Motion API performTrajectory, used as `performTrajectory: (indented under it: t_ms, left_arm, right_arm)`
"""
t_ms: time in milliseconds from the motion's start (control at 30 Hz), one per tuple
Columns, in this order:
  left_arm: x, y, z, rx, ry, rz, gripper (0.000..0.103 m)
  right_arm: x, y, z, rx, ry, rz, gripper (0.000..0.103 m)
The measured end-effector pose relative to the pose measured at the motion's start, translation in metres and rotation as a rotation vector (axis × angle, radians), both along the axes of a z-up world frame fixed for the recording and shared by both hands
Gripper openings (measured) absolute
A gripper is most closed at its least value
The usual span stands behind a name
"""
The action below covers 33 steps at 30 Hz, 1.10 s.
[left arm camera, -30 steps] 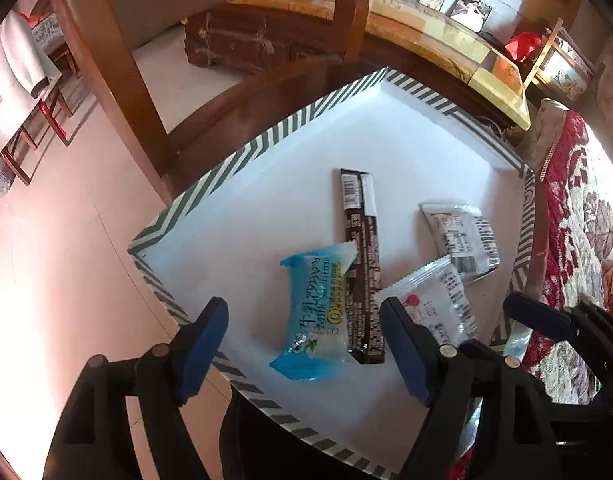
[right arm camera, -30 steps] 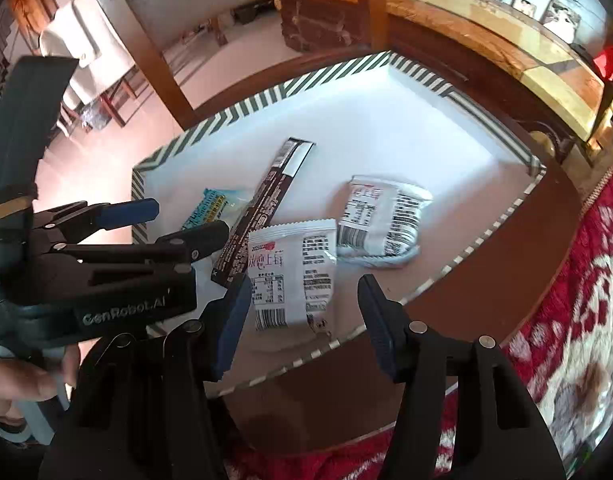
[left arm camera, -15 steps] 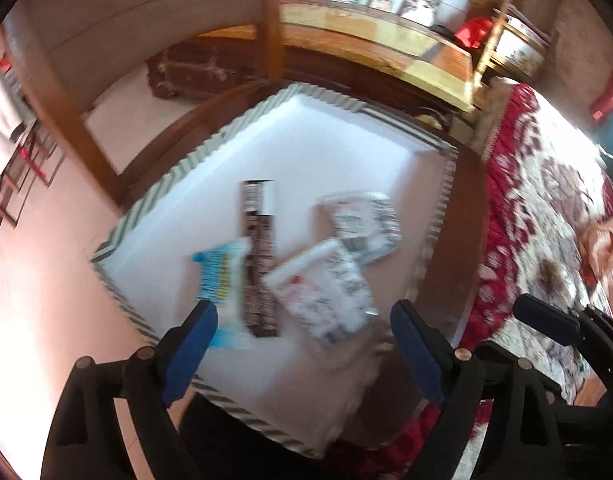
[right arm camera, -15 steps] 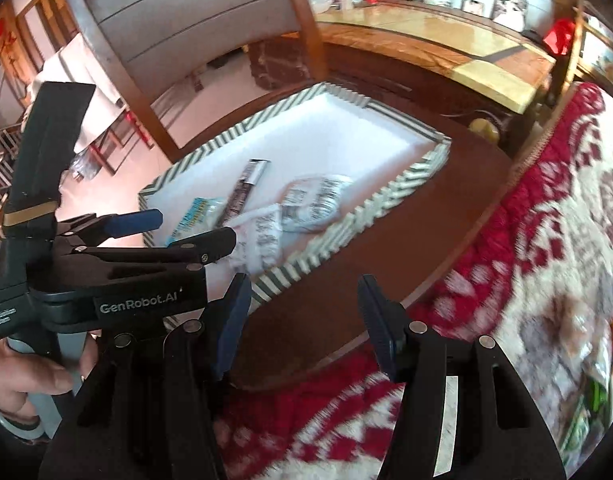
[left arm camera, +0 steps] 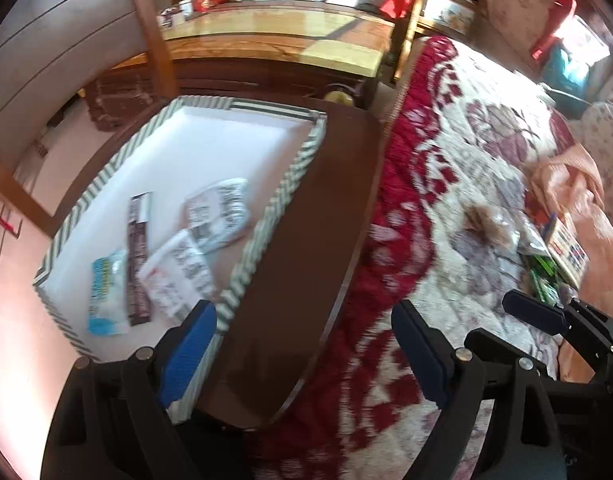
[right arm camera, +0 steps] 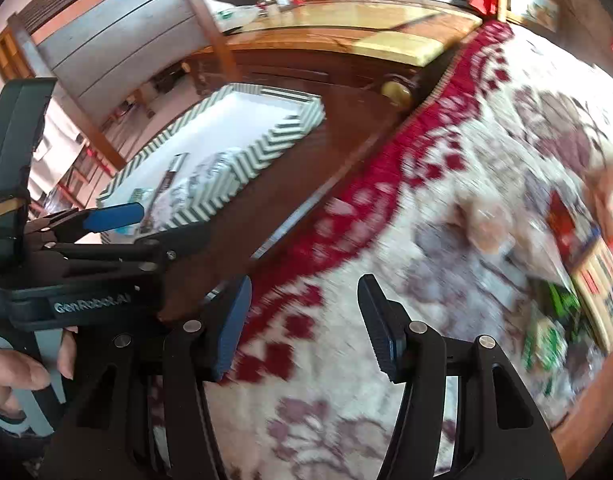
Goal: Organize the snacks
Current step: 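Move both grippers back toward the snack pile on the bed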
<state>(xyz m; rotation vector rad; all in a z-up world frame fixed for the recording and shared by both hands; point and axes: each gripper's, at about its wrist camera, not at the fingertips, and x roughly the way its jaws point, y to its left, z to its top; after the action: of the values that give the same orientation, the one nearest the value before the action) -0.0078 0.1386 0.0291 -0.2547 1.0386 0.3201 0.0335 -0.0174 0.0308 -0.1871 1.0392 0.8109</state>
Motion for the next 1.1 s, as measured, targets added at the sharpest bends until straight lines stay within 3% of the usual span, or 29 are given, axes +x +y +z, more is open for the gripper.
performTrajectory:
  t_ms: [667, 1100]
  left_arm:
    - [0.056, -0.103, -0.013, -0.043, 0.039, -0.209, 0.091]
    - [0.100, -0.130, -0.021, -0.086, 0.071, -0.249, 0.091]
  right_arm:
    - [0.029, -0.162, -0.032, -0.014, 0.067, -0.309, 0.056]
    - [0.039, -0.188, -0.043, 0.019, 0.101, -0.358, 0.056]
